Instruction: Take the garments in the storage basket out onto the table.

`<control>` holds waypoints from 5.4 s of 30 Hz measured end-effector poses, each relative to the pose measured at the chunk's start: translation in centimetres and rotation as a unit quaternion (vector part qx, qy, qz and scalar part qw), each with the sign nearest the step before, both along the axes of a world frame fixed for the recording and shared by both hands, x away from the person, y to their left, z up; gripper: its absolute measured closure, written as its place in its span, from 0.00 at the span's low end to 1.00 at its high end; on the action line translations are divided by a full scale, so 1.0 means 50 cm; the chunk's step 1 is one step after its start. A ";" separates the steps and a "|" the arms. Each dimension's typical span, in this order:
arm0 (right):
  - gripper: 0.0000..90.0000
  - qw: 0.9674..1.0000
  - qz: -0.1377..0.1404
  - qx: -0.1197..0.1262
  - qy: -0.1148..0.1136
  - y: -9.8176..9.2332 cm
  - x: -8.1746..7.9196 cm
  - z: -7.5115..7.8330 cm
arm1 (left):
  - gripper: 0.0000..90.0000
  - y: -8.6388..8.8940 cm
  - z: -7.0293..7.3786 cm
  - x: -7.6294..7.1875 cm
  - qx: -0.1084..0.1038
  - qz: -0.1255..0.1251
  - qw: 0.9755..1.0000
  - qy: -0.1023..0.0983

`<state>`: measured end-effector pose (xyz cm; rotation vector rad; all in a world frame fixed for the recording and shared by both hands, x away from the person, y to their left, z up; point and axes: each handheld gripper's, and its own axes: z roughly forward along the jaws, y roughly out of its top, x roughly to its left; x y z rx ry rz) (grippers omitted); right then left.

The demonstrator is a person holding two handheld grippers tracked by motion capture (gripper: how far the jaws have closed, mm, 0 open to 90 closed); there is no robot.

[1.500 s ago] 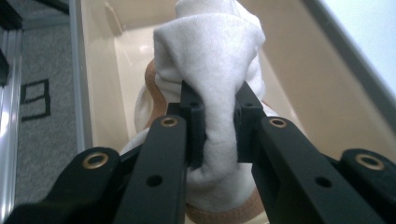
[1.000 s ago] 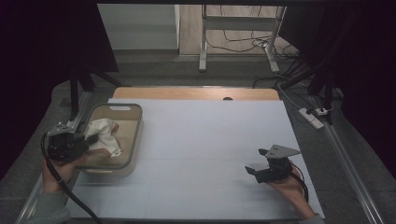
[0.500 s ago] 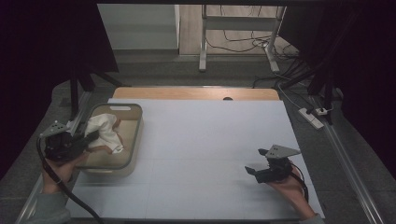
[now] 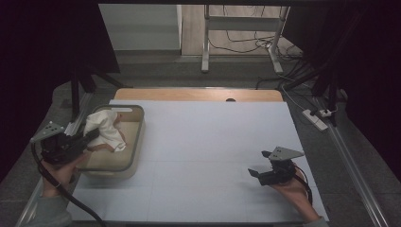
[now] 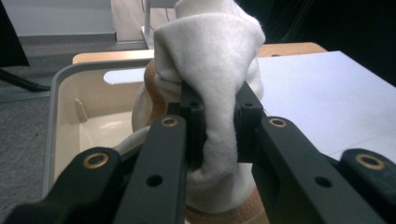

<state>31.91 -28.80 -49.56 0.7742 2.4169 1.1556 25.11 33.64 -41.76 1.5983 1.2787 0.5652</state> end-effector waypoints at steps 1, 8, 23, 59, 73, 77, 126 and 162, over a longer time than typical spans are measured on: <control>0.12 1.000 0.000 -0.001 -0.001 0.000 0.000 0.000 | 0.87 0.000 0.001 -0.001 -0.003 -0.001 1.000 -0.003; 0.12 1.000 -0.001 -0.001 0.000 0.000 0.000 -0.001 | 0.87 -0.006 0.008 -0.006 -0.015 -0.008 1.000 -0.019; 0.12 1.000 0.000 -0.002 0.000 0.001 0.000 -0.001 | 0.87 -0.032 0.020 -0.010 -0.020 -0.028 0.999 -0.037; 0.13 1.000 0.000 -0.001 0.001 0.001 0.001 -0.001 | 0.87 -0.163 0.036 0.037 0.001 -0.107 0.993 -0.041; 0.13 1.000 0.001 0.000 0.003 0.001 0.001 -0.002 | 0.87 -0.213 0.028 0.066 0.009 -0.136 0.990 -0.029; 0.13 1.000 0.000 0.000 0.004 0.001 0.002 -0.002 | 0.87 -0.228 0.023 0.077 0.011 -0.142 0.989 -0.025; 0.13 1.000 0.003 -0.001 0.004 0.001 0.002 -0.003 | 0.86 -0.427 -0.063 0.159 0.044 -0.236 0.970 0.035; 0.13 1.000 0.004 -0.005 0.007 0.002 0.004 -0.006 | 0.84 -0.527 -0.170 0.204 0.099 -0.270 0.952 0.107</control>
